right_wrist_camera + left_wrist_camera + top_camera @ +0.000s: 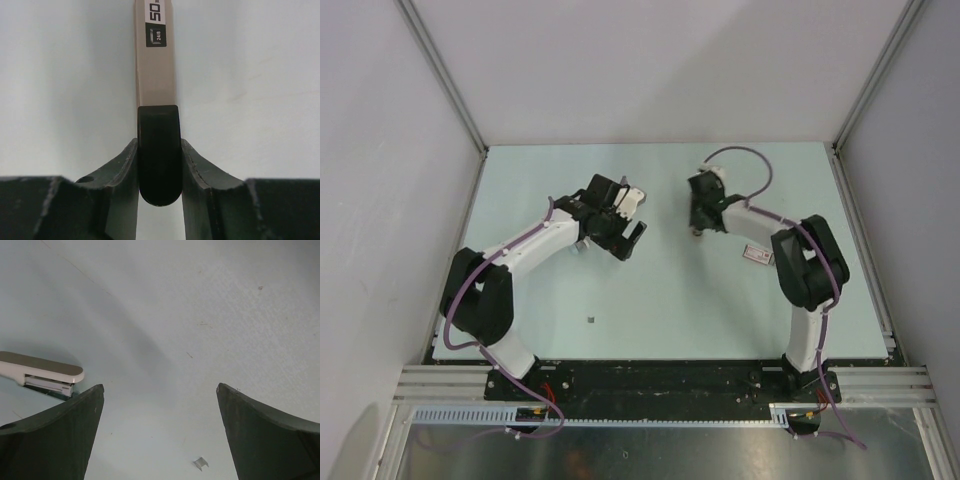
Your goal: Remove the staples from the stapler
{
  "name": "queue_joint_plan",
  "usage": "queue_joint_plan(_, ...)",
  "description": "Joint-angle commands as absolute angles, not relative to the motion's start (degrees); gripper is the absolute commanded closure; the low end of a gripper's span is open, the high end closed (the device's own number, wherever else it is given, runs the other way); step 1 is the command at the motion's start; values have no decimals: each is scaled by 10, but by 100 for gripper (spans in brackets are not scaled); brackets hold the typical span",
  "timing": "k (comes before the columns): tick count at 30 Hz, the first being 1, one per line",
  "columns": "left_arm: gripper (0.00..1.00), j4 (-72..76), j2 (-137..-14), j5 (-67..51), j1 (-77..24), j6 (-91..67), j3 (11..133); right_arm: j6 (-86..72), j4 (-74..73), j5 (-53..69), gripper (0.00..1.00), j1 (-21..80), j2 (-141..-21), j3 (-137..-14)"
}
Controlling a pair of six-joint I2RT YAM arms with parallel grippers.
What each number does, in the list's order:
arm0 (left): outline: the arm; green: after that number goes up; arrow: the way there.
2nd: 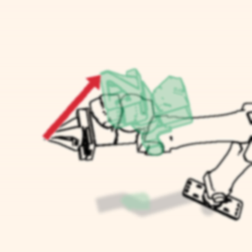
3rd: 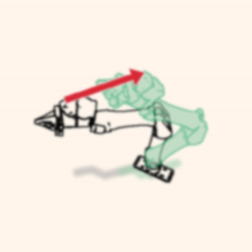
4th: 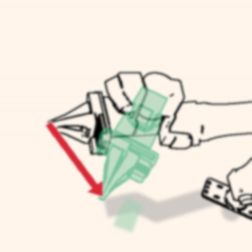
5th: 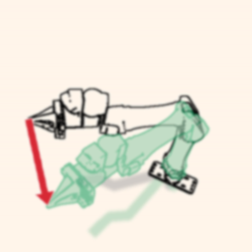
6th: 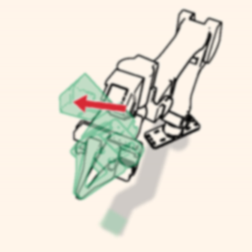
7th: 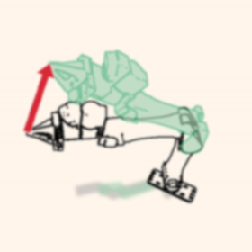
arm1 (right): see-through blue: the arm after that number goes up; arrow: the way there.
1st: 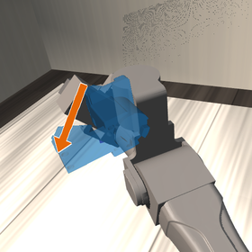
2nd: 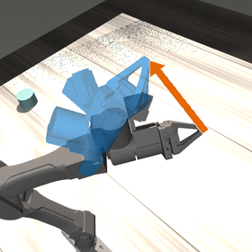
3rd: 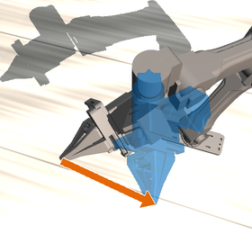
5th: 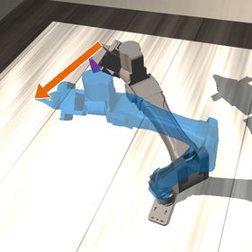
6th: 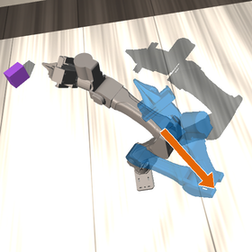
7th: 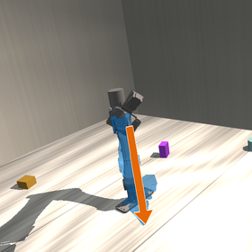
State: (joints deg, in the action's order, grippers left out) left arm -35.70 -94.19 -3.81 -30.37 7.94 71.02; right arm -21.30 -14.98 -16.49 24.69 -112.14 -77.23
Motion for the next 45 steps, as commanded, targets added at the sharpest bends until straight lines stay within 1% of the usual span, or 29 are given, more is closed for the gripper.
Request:
queue_joint_plan(1, 0, -350, -915, -96, -306, 53, 710, -306, -76, -129, 100, 348, -1031, -743)
queue_joint_plan(5, 0, -351, -914, -132, -304, 47, 699, -396, -5, -126, 100, 406, -997, -689)
queue_joint_plan(8, 0, -352, -913, -192, -287, 49, 692, -444, 47, -142, 100, 440, -976, -653)
queue_joint_plan(13, 0, -352, -903, -266, -243, 49, 681, -502, 100, -172, 100, 471, -948, -614)
queue_joint_plan(17, 1, -350, -897, -287, -232, 69, 671, -536, 129, -179, 100, 480, -929, -591)
queue_joint_plan(26, 6, -324, -911, -314, -231, 81, 664, -577, 172, -184, 100, 506, -904, -557)
queue_joint_plan(35, 15, -323, -914, -330, -230, 107, 660, -594, 203, -171, 100, 517, -899, -543)
queue_joint_plan(42, 31, -323, -909, -347, -230, 133, 648, -604, 217, -170, 100, 520, -893, -534)
queue_joint_plan(45, 34, -323, -905, -357, -230, 146, 642, -603, 228, -167, 100, 520, -896, -533)
